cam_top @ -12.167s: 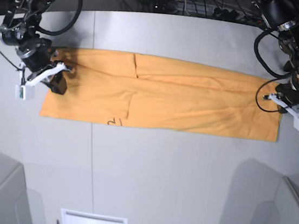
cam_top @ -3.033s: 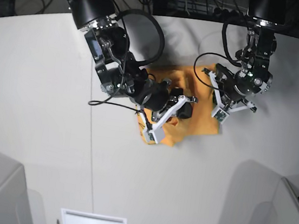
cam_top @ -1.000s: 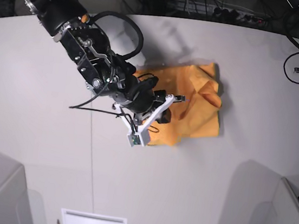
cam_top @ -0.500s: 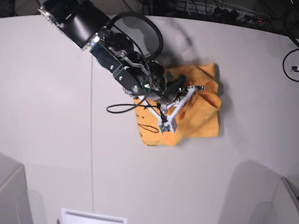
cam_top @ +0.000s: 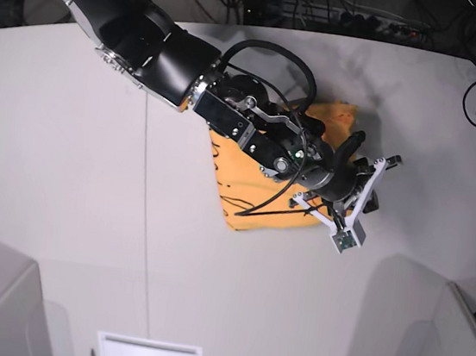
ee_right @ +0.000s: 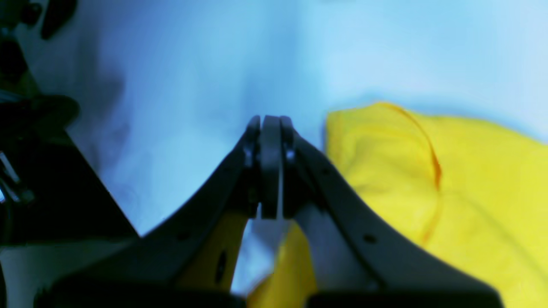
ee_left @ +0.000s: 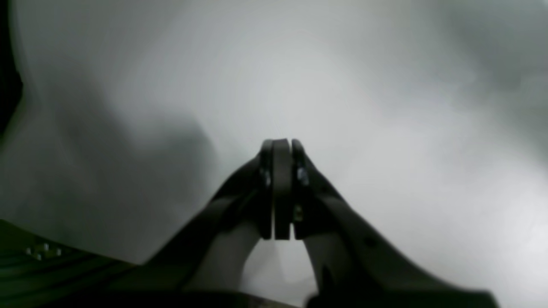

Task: Fold the T-shirt properly
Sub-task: 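Withdraw the right gripper and grasp the bundle edge with the left gripper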

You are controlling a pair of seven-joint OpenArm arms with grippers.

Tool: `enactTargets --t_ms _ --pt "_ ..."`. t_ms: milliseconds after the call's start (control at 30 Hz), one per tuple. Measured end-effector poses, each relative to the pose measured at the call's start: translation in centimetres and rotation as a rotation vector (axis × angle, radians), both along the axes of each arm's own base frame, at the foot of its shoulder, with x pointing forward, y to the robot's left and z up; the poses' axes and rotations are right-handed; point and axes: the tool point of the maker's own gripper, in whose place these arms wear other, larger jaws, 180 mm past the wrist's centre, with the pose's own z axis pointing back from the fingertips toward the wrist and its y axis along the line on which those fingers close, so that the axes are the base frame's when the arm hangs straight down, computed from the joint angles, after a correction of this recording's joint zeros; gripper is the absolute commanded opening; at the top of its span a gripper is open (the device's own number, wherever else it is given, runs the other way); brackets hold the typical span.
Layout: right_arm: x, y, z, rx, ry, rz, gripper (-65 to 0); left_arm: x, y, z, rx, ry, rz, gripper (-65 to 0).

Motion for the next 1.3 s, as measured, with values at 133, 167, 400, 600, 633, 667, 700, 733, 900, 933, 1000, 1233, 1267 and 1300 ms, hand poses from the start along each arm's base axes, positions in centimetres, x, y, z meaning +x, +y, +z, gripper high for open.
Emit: enactTargets --t_ms 133,167,400,600,633,667,700,733,900,933,1000,1233,1267,1300 --pt "0.1 -4.3 -2.4 -0.101 0.048 -0.039 -65.0 -0.7 0.4 -0.6 -0.002 0.035 0.009 -65.0" --pt "-0.1 -5.4 -2.9 -0.110 0.050 -0.050 -65.0 -0.6 0.3 -0.7 -0.003 0.036 0.005 -65.0" --pt "-6.0 -8.3 -8.4 -0.159 0.211 -0.051 -65.0 0.1 0.0 -0.3 -0.005 0.014 -0.005 -65.0" --pt "-8.0 -6.9 -8.6 -0.133 0.247 -0.031 -65.0 1.5 -1.1 -0.5 -0.019 0.004 -0.040 -65.0" --pt "-8.1 -6.3 -8.3 -0.126 0.240 -0.020 -65.0 1.5 -1.2 -0.6 -0.021 0.006 -0.043 -65.0" --pt "-8.4 -6.0 -8.2 -0.130 0.225 0.001 -65.0 1.6 -1.2 -0.6 -0.022 0.003 -0.043 -65.0" --pt "-8.8 -5.7 -8.3 -0.142 0.214 0.026 -65.0 1.6 -1.2 -0.6 -0.022 0.003 -0.043 -65.0" --pt "-9.5 -5.5 -8.4 -0.156 0.212 0.053 -65.0 1.7 -1.2 -0.5 -0.021 0.000 -0.043 -65.0" --pt "-11.5 -4.8 -8.9 -0.195 0.200 0.149 -65.0 1.7 -2.2 -1.5 -0.061 -0.002 -0.026 -65.0" --pt "-11.9 -4.6 -8.8 -0.196 0.198 0.181 -65.0 1.6 -2.5 -1.9 -0.079 0.017 -0.015 -65.0" --pt "-12.4 -4.4 -8.5 -0.193 0.197 0.217 -65.0 1.7 -3.1 -2.6 -0.112 0.060 0.007 -65.0" --pt "-9.0 -8.0 -4.8 -0.099 0.166 0.061 -65.0 3.9 -7.8 -1.3 -0.330 -0.056 -0.058 -65.0" --pt "-8.3 -9.2 -4.4 -0.088 0.160 0.026 -65.0 4.1 -8.5 -1.1 -0.363 -0.068 -0.074 -65.0" --pt "-7.8 -10.5 -4.0 -0.080 0.159 -0.004 -65.0 4.1 -9.2 -1.1 -0.399 -0.067 -0.088 -65.0"
